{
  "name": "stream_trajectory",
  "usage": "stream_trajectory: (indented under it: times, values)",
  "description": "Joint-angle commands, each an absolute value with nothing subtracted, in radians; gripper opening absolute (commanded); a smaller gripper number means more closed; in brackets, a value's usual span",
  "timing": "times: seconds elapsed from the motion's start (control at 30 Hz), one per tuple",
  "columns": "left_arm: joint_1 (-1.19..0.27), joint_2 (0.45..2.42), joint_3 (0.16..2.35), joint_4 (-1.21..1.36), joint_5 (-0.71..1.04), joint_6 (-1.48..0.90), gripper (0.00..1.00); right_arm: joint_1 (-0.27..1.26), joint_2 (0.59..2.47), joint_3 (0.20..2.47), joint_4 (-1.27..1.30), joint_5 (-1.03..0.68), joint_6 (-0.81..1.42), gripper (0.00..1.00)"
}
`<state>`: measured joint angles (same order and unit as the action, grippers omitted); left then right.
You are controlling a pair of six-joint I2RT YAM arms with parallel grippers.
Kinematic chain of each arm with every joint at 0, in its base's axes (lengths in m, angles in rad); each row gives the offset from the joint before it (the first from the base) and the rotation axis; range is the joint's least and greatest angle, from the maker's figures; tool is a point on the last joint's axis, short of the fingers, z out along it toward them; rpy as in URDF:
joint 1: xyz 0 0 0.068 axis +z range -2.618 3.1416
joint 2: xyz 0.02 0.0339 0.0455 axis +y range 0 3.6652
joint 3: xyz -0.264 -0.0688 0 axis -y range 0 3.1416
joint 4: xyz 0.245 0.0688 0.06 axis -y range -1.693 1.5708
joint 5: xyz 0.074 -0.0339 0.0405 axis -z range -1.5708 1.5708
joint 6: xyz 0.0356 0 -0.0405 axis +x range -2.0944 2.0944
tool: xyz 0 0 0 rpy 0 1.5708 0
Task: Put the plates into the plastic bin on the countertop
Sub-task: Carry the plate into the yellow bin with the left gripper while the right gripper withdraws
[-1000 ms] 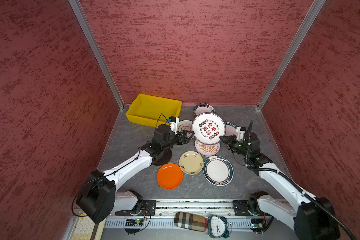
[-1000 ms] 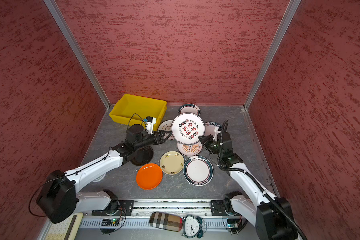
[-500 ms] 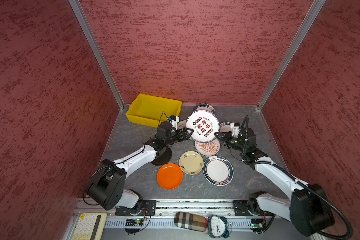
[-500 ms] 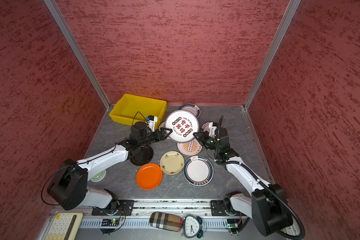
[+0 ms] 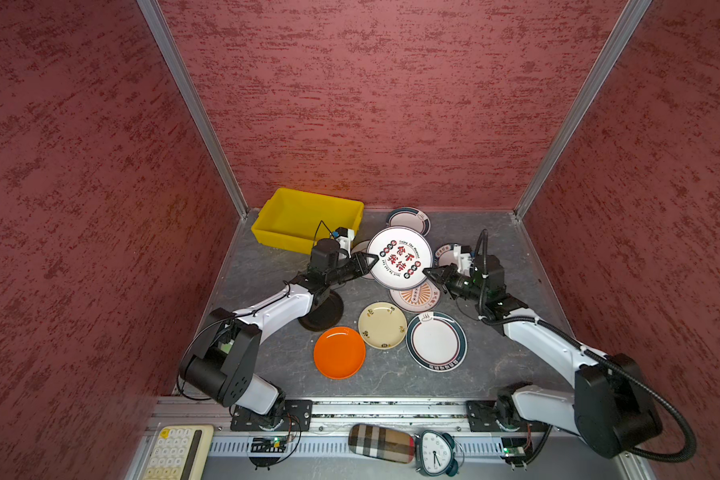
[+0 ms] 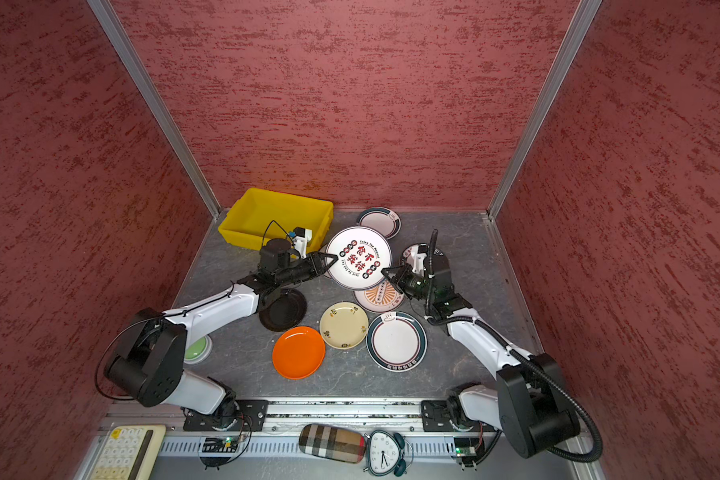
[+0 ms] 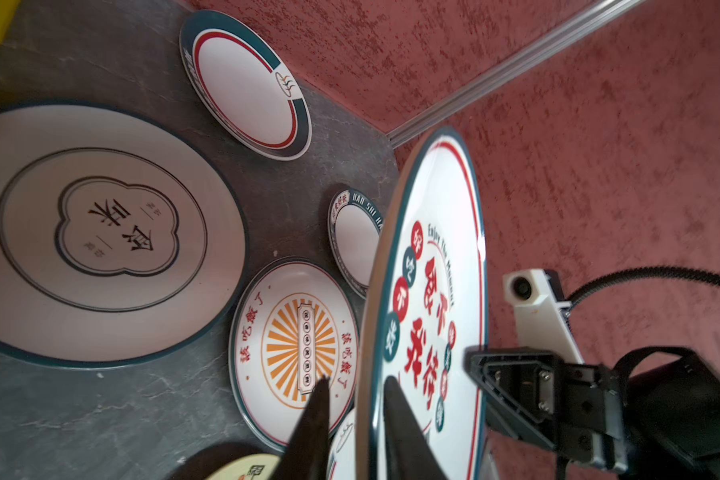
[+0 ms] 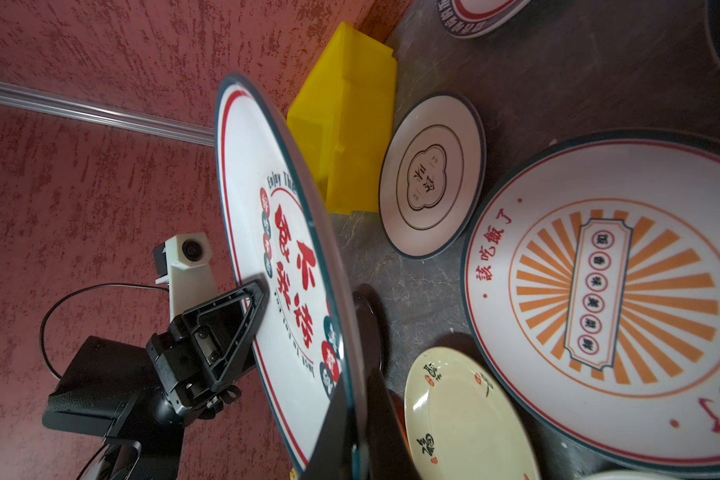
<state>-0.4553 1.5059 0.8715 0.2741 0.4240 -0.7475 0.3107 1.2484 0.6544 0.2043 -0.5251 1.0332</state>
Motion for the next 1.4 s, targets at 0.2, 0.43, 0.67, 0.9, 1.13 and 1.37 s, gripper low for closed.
stream_trajectory:
  times: [0.2,0.43,0.67,0.9,1.13,1.37]
  values:
    - [-0.436,1.561,0.972,0.175,0.440,-0.706,0.00,0.318,1.276,0.735,0.174,-0.523,0.970,0.59]
    - [-0.282,1.530,1.028,0.027,0.387,-0.676,0.00,0.318,1.275,0.916,-0.193,-0.378,0.817,0.99]
    - [-0.183,1.487,1.112,-0.116,0.224,-0.638,0.00,0.319,1.282,1.135,-0.474,-0.251,0.779,0.99]
    - [-0.082,1.605,1.298,-0.245,0.064,-0.550,0.00,0.319,1.296,1.219,-0.480,-0.346,0.815,0.99]
    - [-0.018,1.834,1.507,-0.313,0.061,-0.557,0.00,0.319,1.316,1.267,-0.456,-0.419,0.819,0.99]
    - [-0.019,1.969,1.585,-0.334,0.062,-0.545,0.00,0.319,1.294,1.249,-0.407,-0.454,0.835,0.99]
